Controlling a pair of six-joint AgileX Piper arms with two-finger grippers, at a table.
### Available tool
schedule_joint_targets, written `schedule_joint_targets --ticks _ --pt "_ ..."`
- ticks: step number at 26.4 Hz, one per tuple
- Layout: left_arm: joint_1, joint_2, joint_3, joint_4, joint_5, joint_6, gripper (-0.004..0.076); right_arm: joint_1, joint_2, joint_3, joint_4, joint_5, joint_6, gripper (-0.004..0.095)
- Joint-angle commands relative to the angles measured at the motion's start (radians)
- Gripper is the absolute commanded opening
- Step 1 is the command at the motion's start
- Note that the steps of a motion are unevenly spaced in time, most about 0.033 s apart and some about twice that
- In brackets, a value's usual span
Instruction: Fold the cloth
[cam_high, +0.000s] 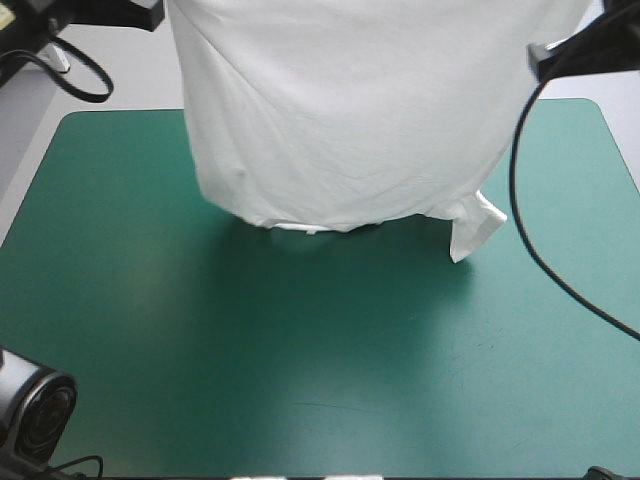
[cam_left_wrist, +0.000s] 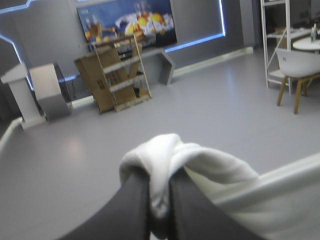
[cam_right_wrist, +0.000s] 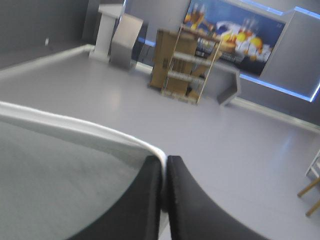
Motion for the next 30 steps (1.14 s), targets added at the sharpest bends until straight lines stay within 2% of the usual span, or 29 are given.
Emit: schedule_joint_targets --ticks 1,4,8,11,15,19,22,25,30 --pt "0.0 -0.093 -0.023 0.006 -0.144 0.041 0.0019 -0.008 -0.011 -0.135 -0.032 -0.147 -0.049 -0.0017" --pt "0.0 -0.167 -0.023 0.01 -0.217 0.079 0.0019 -0.008 -0.013 -0.202 -0.028 -0.257 -0.065 -0.0017" --pt "0.0 -0.22 -0.023 0.05 -0.22 0.135 0.0019 -0.008 -0.011 -0.211 0.003 -0.275 -0.091 -0.0018" --pt "0.0 -0.22 -0.023 0.132 -0.222 0.135 0.0019 -0.008 -0.002 -0.211 0.057 -0.32 -0.138 -0.0018" --pt "0.0 -0.182 0.001 0.276 -0.222 0.087 0.0019 -0.008 0.038 -0.211 0.043 -0.389 -0.126 -0.0017" --pt "0.0 -0.112 0.036 0.307 -0.268 0.039 0.0019 -0.008 0.13 -0.211 -0.07 -0.401 -0.046 -0.0018" --pt "0.0 -0.04 0.046 0.307 -0.338 0.014 0.0019 -0.008 0.22 -0.211 -0.195 -0.47 0.027 -0.0018" --pt "0.0 0.028 0.046 0.32 -0.442 -0.02 0.0019 -0.034 0.306 -0.211 -0.334 -0.565 0.181 -0.0017" --pt "0.0 0.084 0.046 0.416 -0.53 -0.091 0.0019 -0.085 0.351 -0.213 -0.353 -0.761 0.354 -0.0018"
